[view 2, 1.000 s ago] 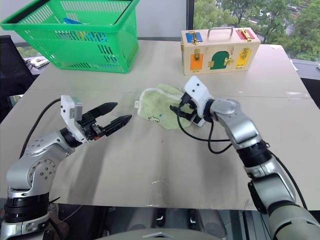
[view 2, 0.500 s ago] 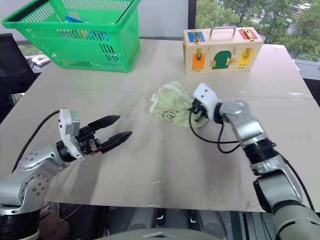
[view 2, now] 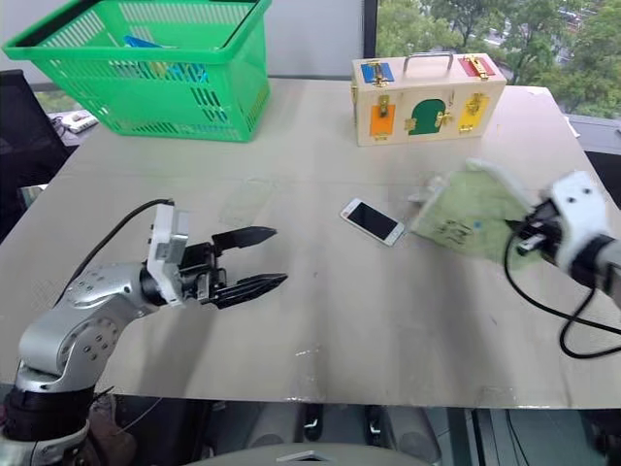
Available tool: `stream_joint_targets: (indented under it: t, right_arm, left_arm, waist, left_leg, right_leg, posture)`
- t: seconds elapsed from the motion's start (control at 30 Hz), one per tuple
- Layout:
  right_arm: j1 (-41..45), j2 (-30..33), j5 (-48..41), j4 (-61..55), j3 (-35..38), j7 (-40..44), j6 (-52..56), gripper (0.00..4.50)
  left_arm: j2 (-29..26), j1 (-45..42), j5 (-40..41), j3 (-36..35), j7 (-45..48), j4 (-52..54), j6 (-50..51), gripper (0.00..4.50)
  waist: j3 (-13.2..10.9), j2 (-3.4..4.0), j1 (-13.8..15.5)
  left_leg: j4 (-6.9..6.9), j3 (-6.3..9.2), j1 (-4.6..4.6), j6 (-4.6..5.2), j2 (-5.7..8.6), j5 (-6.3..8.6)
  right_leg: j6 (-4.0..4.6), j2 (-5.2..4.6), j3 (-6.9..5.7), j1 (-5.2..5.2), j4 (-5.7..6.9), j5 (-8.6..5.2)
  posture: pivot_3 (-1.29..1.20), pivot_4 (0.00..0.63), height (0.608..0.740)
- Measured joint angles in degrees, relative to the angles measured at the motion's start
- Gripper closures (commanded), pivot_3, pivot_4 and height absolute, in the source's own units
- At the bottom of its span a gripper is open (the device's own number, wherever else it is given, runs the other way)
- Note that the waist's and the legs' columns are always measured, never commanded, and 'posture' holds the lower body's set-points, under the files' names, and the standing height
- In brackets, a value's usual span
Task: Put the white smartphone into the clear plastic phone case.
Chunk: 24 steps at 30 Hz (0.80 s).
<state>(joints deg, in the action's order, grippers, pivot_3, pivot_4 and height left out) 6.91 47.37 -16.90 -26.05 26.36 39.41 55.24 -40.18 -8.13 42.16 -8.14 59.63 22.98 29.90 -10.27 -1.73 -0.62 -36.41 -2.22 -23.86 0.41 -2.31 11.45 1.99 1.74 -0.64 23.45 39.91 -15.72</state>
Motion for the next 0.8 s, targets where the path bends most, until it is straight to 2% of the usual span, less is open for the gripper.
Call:
stream_joint_targets:
  t: [0.13, 0.2, 0.23, 0.33, 0.43, 0.47, 0.6, 0.67, 0.7, 0.8]
  right_arm:
    - [-7.46, 2.46, 0.94, -2.35, 2.11, -0.86, 2.38, 4.43]
    - [-9.26, 2.93, 0.97, -2.48, 0.86, -1.07, 3.39, 3.58]
    - [-10.61, 3.25, 0.95, -2.57, -0.68, -0.67, 2.89, 3.46]
    - [-14.79, 4.51, 0.48, -2.94, -4.73, 0.99, 3.18, 1.90]
    - [-15.54, 6.97, -0.83, -5.16, -2.76, 2.41, 4.86, 0.38]
    - [-15.90, 7.90, -1.31, -5.71, -1.36, 3.12, 5.22, 0.07]
    - [-16.72, 8.57, -6.82, -8.58, 7.82, 9.17, 5.44, 0.07]
    - [-13.94, 4.73, -12.58, -10.12, 11.27, 11.79, 3.85, 0.07]
    - [-12.05, 2.29, -18.48, -12.42, 12.92, 13.57, 3.12, 0.07]
    - [-10.36, 0.59, -25.20, -17.51, 12.68, 14.78, 1.15, 0.07]
  left_arm:
    - [-0.01, -2.45, -0.36, 1.32, 0.75, -1.47, -0.01, 0.00]
    - [0.11, -2.89, -0.70, 2.13, 0.86, -2.12, -0.17, 0.00]
    - [0.22, -3.12, -1.42, 2.73, 1.08, -2.48, -0.45, 0.00]
    - [0.19, -3.12, -3.02, 3.68, 1.45, -3.96, -1.41, 0.00]
    - [0.21, -3.06, -4.80, 3.63, 0.96, -5.41, -2.73, 0.00]
    - [0.20, -2.82, -4.97, 3.43, 0.46, -5.76, -2.75, 0.00]
    - [0.52, -0.75, -6.89, 1.74, -3.04, -7.05, -2.78, 0.00]
    - [1.15, -0.93, -8.06, 1.53, -5.19, -8.18, -2.78, 0.00]
    - [1.46, -1.86, -10.23, 1.62, -7.68, -9.69, -2.82, 0.00]
    - [1.51, -5.49, -14.58, 1.84, -13.71, -13.29, -1.57, 0.00]
  waist:
    - [0.00, 0.00, -0.12]
    - [0.00, -0.01, -0.36]
    - [0.00, -0.01, -0.32]
    - [0.00, -0.01, -0.08]
    - [0.00, 0.00, -0.16]
    - [0.00, 0.00, -0.12]
    - [-0.01, -0.03, -0.06]
    - [-0.02, -0.08, -0.11]
    - [-0.03, -0.08, -0.11]
    - [-0.03, -0.11, 0.03]
  left_leg:
    - [0.02, -0.03, -0.03, 0.00, 0.01, 0.00]
    - [0.02, -0.13, 0.00, 0.00, 0.01, 0.00]
    - [0.02, -0.16, 0.02, 0.00, 0.01, 0.00]
    - [0.02, -0.15, 0.01, 0.01, 0.01, 0.01]
    - [0.02, -0.19, 0.01, 0.01, 0.01, 0.01]
    - [0.02, -0.18, 0.02, 0.01, 0.01, 0.01]
    - [0.05, -0.14, 0.01, 0.01, 0.01, 0.02]
    - [0.05, -0.11, 0.02, 0.01, 0.00, 0.02]
    - [0.05, -0.10, 0.02, 0.01, 0.01, 0.02]
    - [0.04, 0.00, 0.03, 0.01, 0.00, 0.01]
  right_leg:
    - [-0.01, 0.01, 0.03, 0.00, -0.06, -0.01]
    - [-0.01, 0.01, 0.12, 0.00, -0.06, 0.00]
    - [-0.02, 0.01, 0.15, 0.00, -0.05, 0.00]
    - [-0.02, 0.01, 0.14, 0.01, -0.05, 0.00]
    - [-0.02, 0.01, 0.17, 0.02, -0.04, 0.00]
    - [-0.02, 0.01, 0.16, 0.01, -0.05, 0.00]
    - [-0.03, 0.02, 0.14, 0.01, -0.09, -0.01]
    - [-0.03, 0.04, 0.13, 0.01, -0.09, 0.00]
    - [-0.03, 0.04, 0.13, 0.01, -0.06, 0.00]
    - [-0.04, 0.06, 0.06, -0.02, -0.04, 0.00]
  posture:
    - [0.00, 0.150, 0.740]
    - [0.00, 0.150, 0.740]
    - [0.00, 0.150, 0.740]
    - [0.00, 0.150, 0.740]
    - [0.00, 0.150, 0.740]
    - [0.00, 0.150, 0.740]
    - [0.00, 0.150, 0.740]
    - [0.00, 0.150, 0.740]
    - [0.00, 0.150, 0.740]
    - [0.00, 0.150, 0.740]
